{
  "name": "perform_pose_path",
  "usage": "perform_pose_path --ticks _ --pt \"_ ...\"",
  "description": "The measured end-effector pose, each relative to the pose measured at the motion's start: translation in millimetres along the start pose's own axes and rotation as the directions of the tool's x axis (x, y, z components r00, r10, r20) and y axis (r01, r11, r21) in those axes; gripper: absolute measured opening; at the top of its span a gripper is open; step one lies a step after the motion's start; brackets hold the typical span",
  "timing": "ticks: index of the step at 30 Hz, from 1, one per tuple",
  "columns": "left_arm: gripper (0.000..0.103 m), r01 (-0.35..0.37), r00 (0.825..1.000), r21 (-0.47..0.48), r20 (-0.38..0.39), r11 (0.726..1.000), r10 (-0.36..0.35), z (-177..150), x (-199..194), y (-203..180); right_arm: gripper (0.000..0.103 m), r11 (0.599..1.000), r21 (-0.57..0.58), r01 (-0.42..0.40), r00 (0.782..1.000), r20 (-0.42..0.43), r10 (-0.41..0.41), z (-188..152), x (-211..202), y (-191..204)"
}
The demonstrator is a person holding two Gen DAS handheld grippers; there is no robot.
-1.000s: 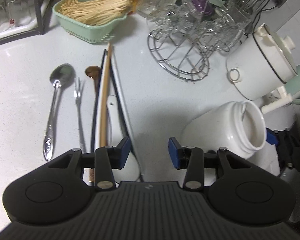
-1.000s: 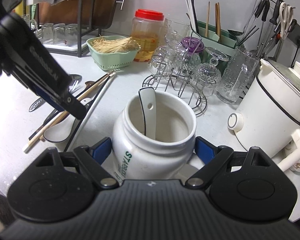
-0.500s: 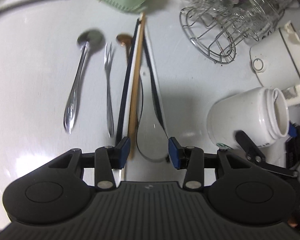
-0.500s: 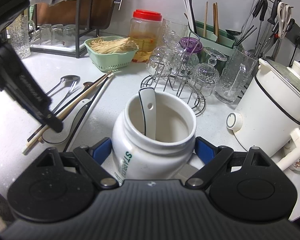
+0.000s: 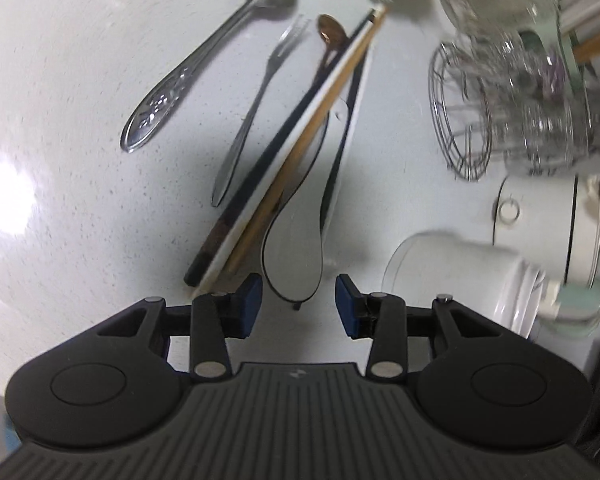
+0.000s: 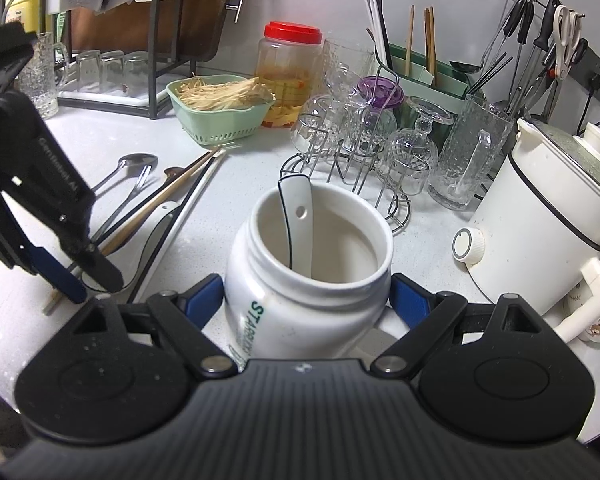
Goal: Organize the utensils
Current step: 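Grasp the second white ceramic spoon by its handle with the left tool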
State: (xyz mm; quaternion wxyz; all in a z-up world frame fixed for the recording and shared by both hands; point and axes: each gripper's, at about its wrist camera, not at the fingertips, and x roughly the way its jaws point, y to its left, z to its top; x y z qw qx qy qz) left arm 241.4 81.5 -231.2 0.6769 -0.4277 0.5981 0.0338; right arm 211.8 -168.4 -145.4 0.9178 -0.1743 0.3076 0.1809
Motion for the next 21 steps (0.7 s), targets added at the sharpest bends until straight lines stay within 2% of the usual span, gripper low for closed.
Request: perform_pose_path --ticks 8,10,12,16,21 --pt "0.033 -0.015 0.998 -0.073 0.056 0.997 0.019 1.8 0.9 2.2 0.092 1.000 -0.002 0.000 1.000 0.000 0.000 -0.6 0.1 0.0" --pt "0.028 -0.028 0.998 -0.069 0.062 0.997 0.032 1.8 1.4 1.4 0.092 1.000 -0.003 0.000 1.000 0.001 0.000 -0.4 0.0 -0.1" --pt "0.017 -0.044 0.996 -0.072 0.069 0.996 0.049 1.6 3.1 1.3 0.092 1.000 -0.003 -0.002 1.000 0.002 0.002 -0.5 0.2 -0.1" --pt "0.012 -0.064 0.994 -0.066 0.082 0.996 0.069 0.5 2.0 1.9 0.092 1.000 -0.004 -0.001 1.000 0.004 0.001 -0.6 -0.1 0.0" --pt "0.006 -0.097 0.989 -0.015 0.107 0.995 0.098 -2.1 -4.7 -4.7 0.092 1.000 -0.005 -0.001 1.000 0.009 0.001 -0.4 0.2 0.3"
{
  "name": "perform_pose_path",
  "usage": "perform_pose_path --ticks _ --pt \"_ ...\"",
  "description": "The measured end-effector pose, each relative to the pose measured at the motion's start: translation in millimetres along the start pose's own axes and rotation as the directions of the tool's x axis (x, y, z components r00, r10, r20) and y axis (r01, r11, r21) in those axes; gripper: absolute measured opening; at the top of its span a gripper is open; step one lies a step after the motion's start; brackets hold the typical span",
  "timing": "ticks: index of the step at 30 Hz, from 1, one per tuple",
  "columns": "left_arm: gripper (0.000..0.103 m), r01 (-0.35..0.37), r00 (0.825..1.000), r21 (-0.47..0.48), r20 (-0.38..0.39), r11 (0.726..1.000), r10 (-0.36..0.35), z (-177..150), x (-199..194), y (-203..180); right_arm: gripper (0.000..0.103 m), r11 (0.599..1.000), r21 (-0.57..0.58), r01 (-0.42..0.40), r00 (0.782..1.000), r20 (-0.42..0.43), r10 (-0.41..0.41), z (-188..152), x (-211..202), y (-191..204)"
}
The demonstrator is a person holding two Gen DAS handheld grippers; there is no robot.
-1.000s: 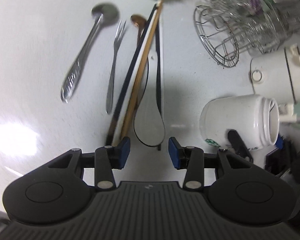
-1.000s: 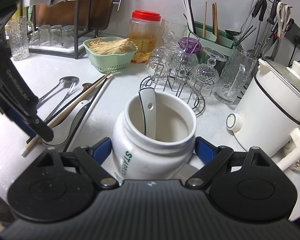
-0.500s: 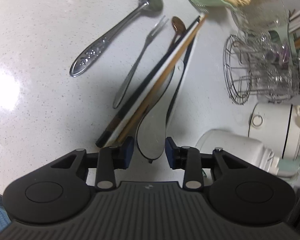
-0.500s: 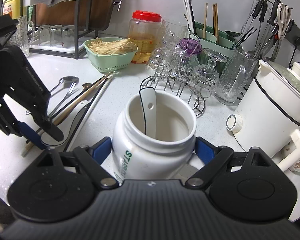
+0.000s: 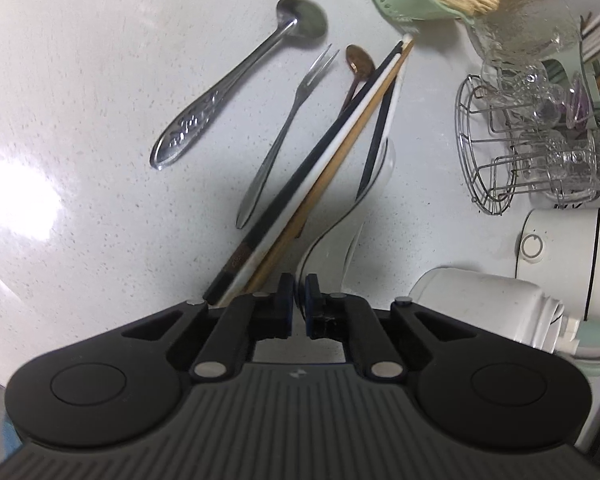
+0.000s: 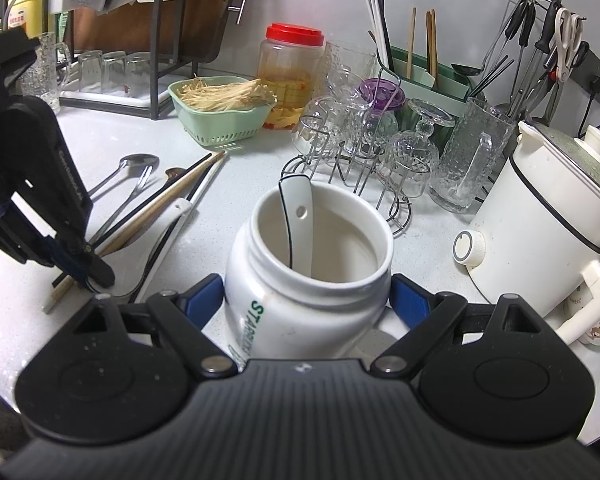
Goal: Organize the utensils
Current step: 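Grasp the second white ceramic spoon by its handle with the left tool, then lift the second spoon with the left tool and carry it over the mug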
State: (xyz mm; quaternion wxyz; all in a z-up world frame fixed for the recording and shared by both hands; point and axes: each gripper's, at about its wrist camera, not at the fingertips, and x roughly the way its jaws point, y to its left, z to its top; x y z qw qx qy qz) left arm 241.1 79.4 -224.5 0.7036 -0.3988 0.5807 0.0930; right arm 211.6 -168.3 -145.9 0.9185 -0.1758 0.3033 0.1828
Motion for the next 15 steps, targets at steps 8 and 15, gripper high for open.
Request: perform_pose_path --ticks 8,15 --pt "0.005 -0.048 0.999 0.081 0.015 0.996 0.047 -1.8 -14.2 -7.8 0.092 1.000 -0.002 0.000 1.000 0.003 0.000 0.1 0.0 0.6" --pt "0.005 -0.082 0.996 0.198 0.054 0.977 0.073 -2.3 -39.3 -15.1 0.092 1.000 -0.006 -0.002 1.000 0.004 0.002 1.0 0.7 0.5"
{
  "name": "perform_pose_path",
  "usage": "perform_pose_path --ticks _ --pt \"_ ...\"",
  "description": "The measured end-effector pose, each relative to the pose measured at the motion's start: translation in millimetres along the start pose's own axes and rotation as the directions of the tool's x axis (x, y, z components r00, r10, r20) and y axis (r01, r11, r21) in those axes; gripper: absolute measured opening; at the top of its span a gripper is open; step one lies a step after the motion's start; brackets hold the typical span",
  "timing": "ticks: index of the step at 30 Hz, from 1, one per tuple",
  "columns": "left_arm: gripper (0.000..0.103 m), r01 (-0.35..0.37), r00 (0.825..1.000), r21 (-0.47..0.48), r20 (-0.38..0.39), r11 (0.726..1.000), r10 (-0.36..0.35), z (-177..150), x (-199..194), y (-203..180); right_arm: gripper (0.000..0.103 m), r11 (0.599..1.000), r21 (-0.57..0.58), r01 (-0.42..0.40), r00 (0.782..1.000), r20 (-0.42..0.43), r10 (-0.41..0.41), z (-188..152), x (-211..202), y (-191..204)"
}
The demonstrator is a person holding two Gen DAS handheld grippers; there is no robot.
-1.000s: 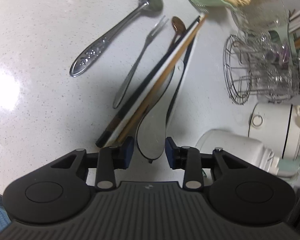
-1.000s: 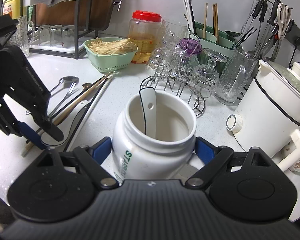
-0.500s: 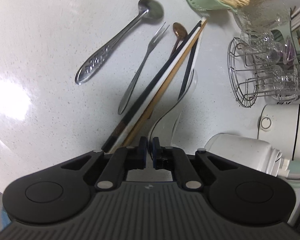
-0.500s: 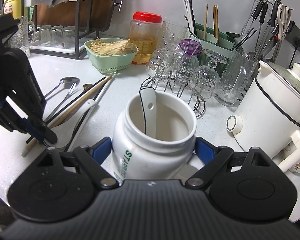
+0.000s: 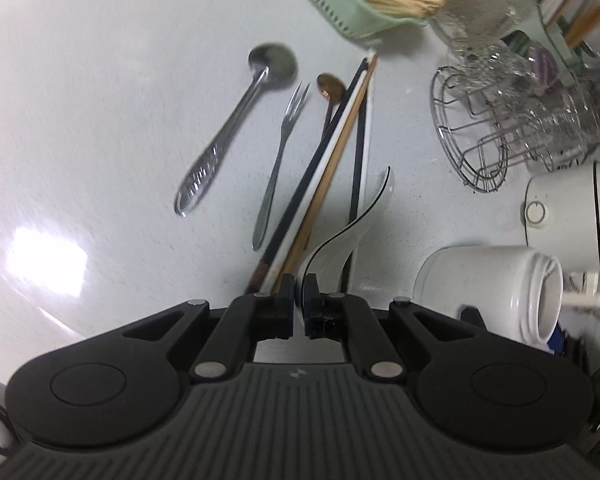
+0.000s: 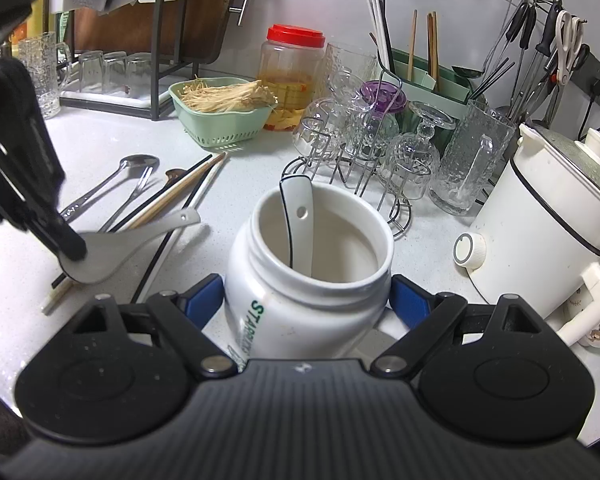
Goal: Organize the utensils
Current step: 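Lift the second spoon with the left tool and carry it over the mug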
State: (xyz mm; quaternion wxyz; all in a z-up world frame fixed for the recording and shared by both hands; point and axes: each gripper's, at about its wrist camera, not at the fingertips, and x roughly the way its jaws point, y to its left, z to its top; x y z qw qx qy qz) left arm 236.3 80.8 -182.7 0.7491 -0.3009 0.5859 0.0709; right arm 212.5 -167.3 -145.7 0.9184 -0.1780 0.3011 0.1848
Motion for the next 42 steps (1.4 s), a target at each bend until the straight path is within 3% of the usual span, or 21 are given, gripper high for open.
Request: perform_pose_path --ticks 10,14,20,24,29,32,39,42 --pt "0.005 -0.027 1.000 0.184 0.001 0.983 0.027 16.2 -39.9 -16.7 0.092 1.000 -0.003 -0.007 1.000 0.010 0.007 0.4 1.6 2.4" --pt "0.005 -0.049 0.998 0.280 -0.012 0.959 0.054 17.2 -55.3 -27.1 0.092 1.000 -0.005 -0.008 1.000 0.011 0.008 0.8 2.0 3.3" --pt "0.005 -0.048 0.989 0.404 -0.106 0.913 0.099 7.3 -68.6 -41.9 0.092 1.000 -0.006 -0.005 1.000 0.017 0.005 1.2 2.6 4.5" --pt "0.005 -0.058 0.983 0.504 -0.121 0.862 0.136 10.8 -86.5 -59.6 0.092 1.000 -0.007 -0.006 1.000 0.017 0.006 2.1 3.4 6.3" --pt "0.005 -0.063 0.974 0.632 -0.130 0.772 0.186 15.7 -108.9 -89.5 0.092 1.000 -0.013 -0.012 1.000 0.020 0.012 2.2 3.3 8.8" --pt "0.005 -0.049 0.968 0.667 -0.151 0.744 0.199 18.3 -114.7 -106.3 0.092 1.000 -0.013 -0.011 1.000 0.021 0.012 1.6 2.9 9.3" --pt "0.005 -0.046 0.963 0.812 -0.118 0.582 0.241 21.9 -113.8 -164.9 0.092 1.000 -0.002 -0.007 1.000 0.023 0.007 0.7 2.2 9.7" --pt "0.005 -0.052 0.958 0.842 -0.109 0.537 0.264 24.4 -109.3 -181.3 0.091 1.000 -0.001 -0.007 1.000 0.023 0.007 0.8 2.0 9.7"
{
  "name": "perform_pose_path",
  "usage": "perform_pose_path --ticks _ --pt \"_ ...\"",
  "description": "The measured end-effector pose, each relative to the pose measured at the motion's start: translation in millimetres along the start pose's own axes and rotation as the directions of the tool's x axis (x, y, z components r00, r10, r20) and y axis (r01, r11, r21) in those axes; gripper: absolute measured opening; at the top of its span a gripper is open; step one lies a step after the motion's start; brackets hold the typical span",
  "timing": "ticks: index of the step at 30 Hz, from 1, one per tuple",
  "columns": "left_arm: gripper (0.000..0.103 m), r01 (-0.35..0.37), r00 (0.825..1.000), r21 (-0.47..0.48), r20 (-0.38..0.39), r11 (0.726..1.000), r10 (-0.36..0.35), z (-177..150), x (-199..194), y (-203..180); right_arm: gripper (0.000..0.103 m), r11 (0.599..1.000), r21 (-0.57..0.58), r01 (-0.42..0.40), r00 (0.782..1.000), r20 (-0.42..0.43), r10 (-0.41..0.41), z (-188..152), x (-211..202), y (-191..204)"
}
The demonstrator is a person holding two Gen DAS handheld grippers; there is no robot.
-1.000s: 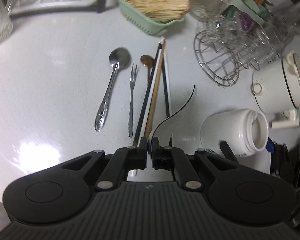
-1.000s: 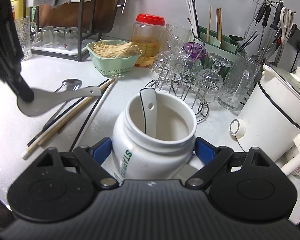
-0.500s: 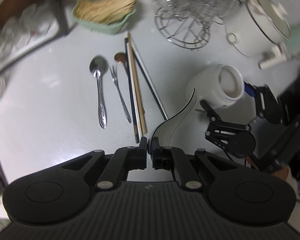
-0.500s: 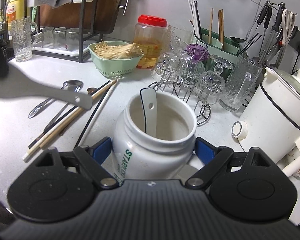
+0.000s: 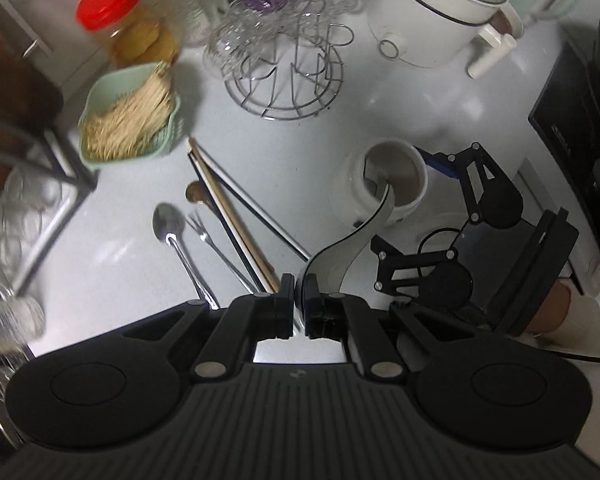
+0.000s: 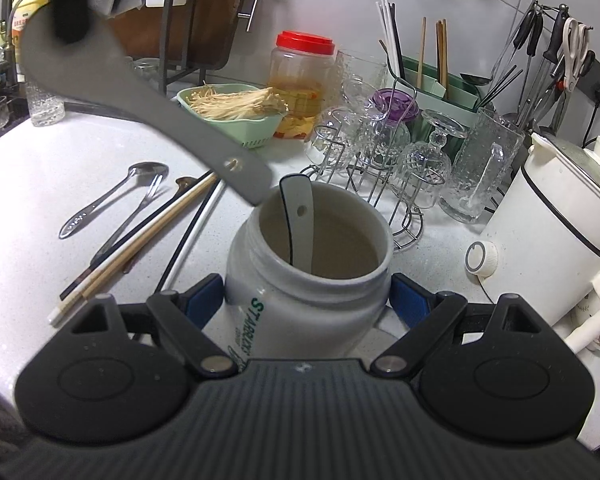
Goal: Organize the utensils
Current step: 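Lift the second spoon with the left tool and carry it over the mug, then lower the second spoon into the mug with the left tool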
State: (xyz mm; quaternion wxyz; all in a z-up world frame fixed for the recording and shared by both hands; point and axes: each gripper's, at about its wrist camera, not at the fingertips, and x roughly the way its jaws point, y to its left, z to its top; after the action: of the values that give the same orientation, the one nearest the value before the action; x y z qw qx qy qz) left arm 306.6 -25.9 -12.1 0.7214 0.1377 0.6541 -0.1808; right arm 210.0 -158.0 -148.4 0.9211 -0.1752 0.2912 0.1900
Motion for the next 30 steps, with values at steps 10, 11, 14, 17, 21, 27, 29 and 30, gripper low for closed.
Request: perform_pose_path --ticks 10,11,14,17,21,27,29,30 --pt "0.005 -0.056 0.998 0.148 -0.034 0.987 0.062 33.3 17.6 -21.6 0.091 1.000 -0.004 -0.003 1.000 0.001 0.003 -1.0 -0.8 0.2" --pt "0.005 -0.061 0.997 0.163 -0.033 0.985 0.067 36.1 18.5 -24.6 0.091 1.000 -0.005 -0.003 1.000 0.002 0.003 -1.0 -1.1 0.4" --pt "0.005 -0.081 0.995 0.206 -0.045 0.975 0.092 43.6 22.8 -34.8 0.091 1.000 -0.005 -0.002 1.000 0.001 0.002 -1.3 -2.0 1.5" --pt "0.005 -0.108 0.989 0.267 -0.064 0.958 0.130 48.2 28.0 -46.8 0.091 1.000 -0.015 -0.010 1.000 0.002 0.010 -1.4 -3.2 4.5" --pt "0.005 -0.115 0.987 0.337 -0.066 0.934 0.145 52.1 32.3 -62.0 0.091 0.999 -0.025 -0.021 1.000 0.005 0.021 -0.7 -3.5 7.5" --pt "0.006 -0.120 0.987 0.407 -0.046 0.906 0.152 56.9 44.6 -80.8 0.091 0.999 -0.025 -0.024 1.000 0.007 0.024 -1.3 -3.8 7.3" --pt "0.006 -0.126 0.987 0.420 -0.039 0.899 0.157 59.3 50.8 -83.1 0.092 0.999 -0.025 -0.021 1.000 0.008 0.021 -1.4 -3.6 8.0" --pt "0.006 -0.124 0.987 0.423 -0.038 0.898 0.154 62.0 53.9 -84.6 0.092 0.999 -0.028 -0.019 1.000 0.008 0.019 -1.1 -3.5 8.6"
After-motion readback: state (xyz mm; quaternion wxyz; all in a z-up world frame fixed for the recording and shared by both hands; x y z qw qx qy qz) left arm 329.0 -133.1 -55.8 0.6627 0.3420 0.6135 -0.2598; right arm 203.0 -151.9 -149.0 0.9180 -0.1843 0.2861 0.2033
